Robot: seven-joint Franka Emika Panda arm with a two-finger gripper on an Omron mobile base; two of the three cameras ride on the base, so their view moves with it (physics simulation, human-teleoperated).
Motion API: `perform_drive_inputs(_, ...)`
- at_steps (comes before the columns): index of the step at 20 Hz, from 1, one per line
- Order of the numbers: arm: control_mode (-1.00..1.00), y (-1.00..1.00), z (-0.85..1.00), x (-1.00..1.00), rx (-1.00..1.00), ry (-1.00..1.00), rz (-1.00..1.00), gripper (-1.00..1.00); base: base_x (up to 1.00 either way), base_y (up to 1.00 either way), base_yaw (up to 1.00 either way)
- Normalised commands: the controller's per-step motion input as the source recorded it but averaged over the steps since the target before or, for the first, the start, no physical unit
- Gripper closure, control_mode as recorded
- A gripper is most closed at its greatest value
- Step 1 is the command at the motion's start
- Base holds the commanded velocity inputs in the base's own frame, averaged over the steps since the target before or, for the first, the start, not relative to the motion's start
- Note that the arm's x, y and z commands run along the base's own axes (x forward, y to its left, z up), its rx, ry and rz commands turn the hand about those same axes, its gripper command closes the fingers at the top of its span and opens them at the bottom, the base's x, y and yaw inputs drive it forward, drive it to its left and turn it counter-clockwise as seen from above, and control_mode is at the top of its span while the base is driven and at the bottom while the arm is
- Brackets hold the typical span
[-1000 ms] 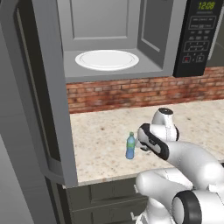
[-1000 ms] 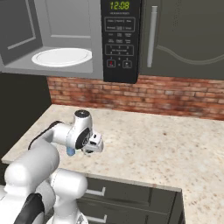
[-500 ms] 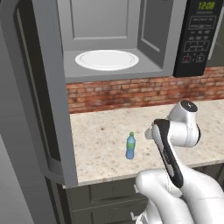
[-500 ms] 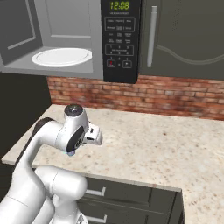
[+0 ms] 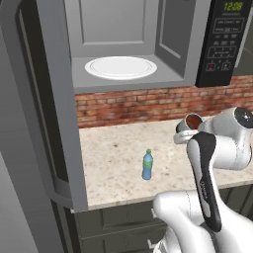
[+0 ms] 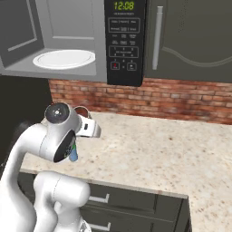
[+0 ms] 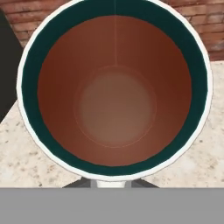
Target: Place the microwavable item in the microwave. Then, close the microwave door and press the start button.
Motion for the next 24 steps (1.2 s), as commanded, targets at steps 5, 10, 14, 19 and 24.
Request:
perform_drive_inputs(5,-1.00,0.18,1.00,-0.21,-0.06,-0.17,0.01,1.00,0.00,0.00,0.00)
perform_drive_inputs(10,-1.00,0.39,0.73,-0.06,-0.04,-0.04,0.00,1.00,0.00,0.00,0.00)
perform_drive_inputs(14,-1.00,0.50,0.22,0.00,-0.03,0.00,0.00,1.00,0.00,0.00,0.00)
perform_drive_inputs(19,-1.00,0.35,0.10,0.00,-0.03,0.00,0.01,1.00,0.00,0.00,0.00)
perform_drive_inputs(24,-1.00,0.11,0.11,0.00,0.00,-0.03,0.02,1.00,0.00,0.00,0.00)
